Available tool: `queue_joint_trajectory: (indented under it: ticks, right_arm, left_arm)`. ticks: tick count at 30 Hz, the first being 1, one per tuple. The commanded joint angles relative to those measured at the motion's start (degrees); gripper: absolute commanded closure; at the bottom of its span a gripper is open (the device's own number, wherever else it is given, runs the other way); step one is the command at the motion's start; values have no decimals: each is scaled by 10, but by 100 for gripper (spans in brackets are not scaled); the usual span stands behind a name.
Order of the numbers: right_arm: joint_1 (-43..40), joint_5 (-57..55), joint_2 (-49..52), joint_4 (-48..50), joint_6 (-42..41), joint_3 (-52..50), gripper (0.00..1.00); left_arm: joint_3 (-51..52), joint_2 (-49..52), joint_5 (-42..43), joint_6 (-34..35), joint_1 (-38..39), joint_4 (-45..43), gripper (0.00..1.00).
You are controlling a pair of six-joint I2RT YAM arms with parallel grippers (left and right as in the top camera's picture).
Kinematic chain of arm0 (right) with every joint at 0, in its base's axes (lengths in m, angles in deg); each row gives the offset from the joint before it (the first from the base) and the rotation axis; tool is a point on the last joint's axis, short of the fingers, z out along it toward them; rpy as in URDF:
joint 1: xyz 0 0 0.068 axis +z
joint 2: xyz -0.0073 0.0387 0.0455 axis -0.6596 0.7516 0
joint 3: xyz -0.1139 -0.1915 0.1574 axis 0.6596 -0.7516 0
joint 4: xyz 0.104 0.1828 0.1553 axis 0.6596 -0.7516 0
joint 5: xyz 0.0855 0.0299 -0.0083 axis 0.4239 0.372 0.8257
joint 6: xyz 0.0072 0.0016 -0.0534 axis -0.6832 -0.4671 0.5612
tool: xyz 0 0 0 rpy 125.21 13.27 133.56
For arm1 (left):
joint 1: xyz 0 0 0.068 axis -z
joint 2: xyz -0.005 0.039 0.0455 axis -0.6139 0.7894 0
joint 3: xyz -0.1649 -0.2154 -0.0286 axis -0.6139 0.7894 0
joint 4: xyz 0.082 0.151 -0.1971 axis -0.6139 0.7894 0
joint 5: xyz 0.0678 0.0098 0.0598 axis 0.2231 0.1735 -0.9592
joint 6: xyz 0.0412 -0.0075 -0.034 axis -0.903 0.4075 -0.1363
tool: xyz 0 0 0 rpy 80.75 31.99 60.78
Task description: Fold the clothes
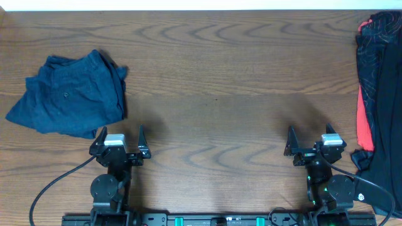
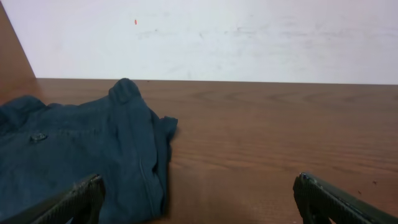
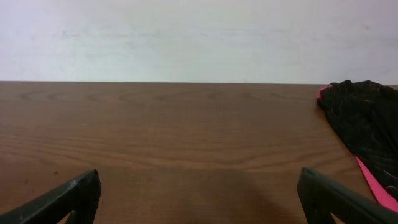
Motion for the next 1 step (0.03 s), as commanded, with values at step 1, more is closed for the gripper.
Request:
queue_joint_trajectory:
  ticks: [1]
  right_arm:
    - [-9, 3, -3, -3, 7, -1, 1]
  left_arm:
    - [11, -3, -4, -8, -3, 23, 2]
